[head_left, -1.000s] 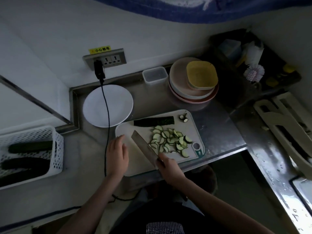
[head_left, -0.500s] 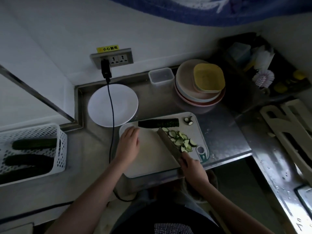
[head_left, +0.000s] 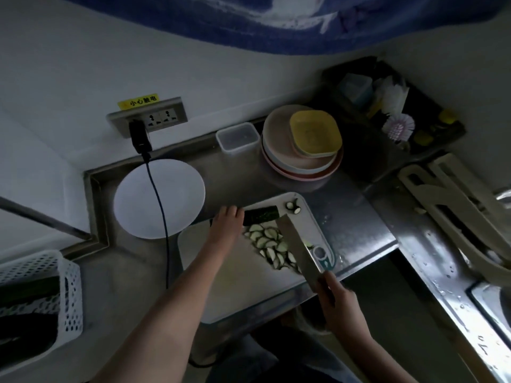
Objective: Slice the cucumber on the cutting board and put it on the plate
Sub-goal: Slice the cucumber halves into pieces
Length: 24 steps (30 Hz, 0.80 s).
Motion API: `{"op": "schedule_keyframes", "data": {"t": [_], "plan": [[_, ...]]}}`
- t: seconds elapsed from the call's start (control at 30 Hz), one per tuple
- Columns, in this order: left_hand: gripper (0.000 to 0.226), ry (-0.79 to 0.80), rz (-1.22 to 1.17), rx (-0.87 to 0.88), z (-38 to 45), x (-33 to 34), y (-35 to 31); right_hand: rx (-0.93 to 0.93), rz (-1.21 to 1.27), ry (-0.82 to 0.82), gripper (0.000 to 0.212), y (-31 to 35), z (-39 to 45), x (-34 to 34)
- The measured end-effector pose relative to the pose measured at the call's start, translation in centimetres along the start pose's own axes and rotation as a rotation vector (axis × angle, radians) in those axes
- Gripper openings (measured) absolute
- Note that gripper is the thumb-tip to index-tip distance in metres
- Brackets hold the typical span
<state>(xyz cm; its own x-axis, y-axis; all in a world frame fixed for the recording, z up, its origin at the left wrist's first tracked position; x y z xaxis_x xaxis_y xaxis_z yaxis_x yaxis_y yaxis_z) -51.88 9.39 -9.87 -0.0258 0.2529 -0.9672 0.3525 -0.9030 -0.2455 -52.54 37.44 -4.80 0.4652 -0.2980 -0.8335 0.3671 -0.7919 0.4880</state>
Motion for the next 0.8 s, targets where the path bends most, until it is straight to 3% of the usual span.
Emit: {"op": "schedule_keyframes", "data": {"t": [0.1, 0.2, 0.37, 0.53, 0.8], "plan": [[0.052, -0.060, 0.021, 0.025, -1.1, -0.2, 0.5, 0.059, 0.070, -0.010, 0.021, -0.7, -0.5, -0.2], [0.051, -0.137, -0.073, -0.075, -3.7, -1.4, 1.1, 0.097, 0.099, -0.019, 0.019, -0.9, -0.4, 0.1], [0.058, -0.159, -0.127, -0.122, -10.5, -1.2, 2.2, 0.045, 0.125, -0.017, 0.019, 1.9, 0.3, 1.0], [0.054, -0.135, -0.159, -0.220, -14.8, 0.2, 2.9, -0.093, 0.004, 0.000, 0.010, 5.2, 1.1, 2.8], [0.048, -0.162, -0.203, -0.144, -16.3, 0.5, 2.9, -0.158, -0.172, 0.040, 0.011, 7.8, 1.3, 5.1]]}}
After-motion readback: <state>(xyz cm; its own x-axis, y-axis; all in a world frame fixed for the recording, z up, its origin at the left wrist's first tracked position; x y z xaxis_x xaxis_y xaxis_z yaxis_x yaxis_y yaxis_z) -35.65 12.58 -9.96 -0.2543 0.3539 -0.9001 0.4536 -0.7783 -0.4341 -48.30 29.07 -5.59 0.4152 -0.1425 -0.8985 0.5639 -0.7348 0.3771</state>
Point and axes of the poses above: each hand's wrist, its own z-axis towards the middle knuckle, its own x-axis out of the palm, y = z × x, the point moved 7 cm from there along z, towards the middle knuckle, and after that the axes turned 14 degrees about -z, right-handed, at the moved point
